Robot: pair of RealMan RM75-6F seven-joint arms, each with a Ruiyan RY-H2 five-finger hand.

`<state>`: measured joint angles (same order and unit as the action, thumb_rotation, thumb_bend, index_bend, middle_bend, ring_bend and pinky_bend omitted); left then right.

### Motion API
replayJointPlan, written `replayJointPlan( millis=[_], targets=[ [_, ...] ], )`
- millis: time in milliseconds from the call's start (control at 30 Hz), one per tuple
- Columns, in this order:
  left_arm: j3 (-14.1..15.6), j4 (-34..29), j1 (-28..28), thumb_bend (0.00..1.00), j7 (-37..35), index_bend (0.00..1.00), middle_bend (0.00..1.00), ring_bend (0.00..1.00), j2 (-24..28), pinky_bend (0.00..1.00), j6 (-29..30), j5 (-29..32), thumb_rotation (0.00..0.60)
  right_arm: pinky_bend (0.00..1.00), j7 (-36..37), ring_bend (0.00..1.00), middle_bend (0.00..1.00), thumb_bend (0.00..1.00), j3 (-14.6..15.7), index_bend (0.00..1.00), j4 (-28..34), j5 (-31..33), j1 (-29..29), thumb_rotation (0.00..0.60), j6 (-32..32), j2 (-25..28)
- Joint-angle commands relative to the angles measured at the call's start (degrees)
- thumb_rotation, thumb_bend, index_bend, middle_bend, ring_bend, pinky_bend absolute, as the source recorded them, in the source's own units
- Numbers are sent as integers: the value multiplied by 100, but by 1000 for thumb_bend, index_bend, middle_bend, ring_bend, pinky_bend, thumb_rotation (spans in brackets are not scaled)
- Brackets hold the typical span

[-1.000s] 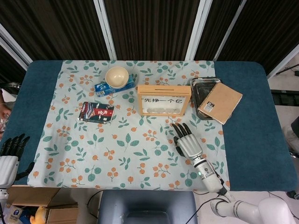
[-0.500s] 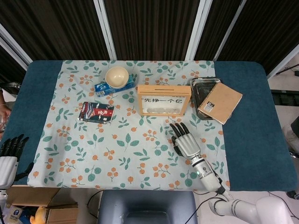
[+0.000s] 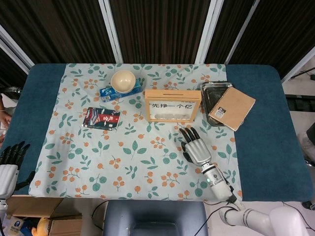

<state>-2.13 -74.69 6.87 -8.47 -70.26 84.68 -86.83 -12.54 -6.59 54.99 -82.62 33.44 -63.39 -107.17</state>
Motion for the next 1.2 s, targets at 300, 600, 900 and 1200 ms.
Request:
replayJointPlan(
  millis=[300,600,900,1200],
  targets=[
    [11,26,-7,320,-74,0,0,0,-6,0,6,-15,599,0,-17,0,170,559,-57,728,94,63,9,600,-7,52],
    [7,4,-14,321,-71,0,0,0,5,0,37,-28,600,0,70,0,170,559,-114,735,797,21,-65,600,-224,434],
    [11,-40,-23,321,-63,0,0,0,13,0,96,-75,600,0,178,0,170,559,-397,747,3209,-26,-211,600,-522,1946],
    [7,-126,-23,320,-37,0,0,0,42,0,153,-121,600,0,113,0,170,559,-1083,747,4578,461,36,600,-186,3269]
  ],
)
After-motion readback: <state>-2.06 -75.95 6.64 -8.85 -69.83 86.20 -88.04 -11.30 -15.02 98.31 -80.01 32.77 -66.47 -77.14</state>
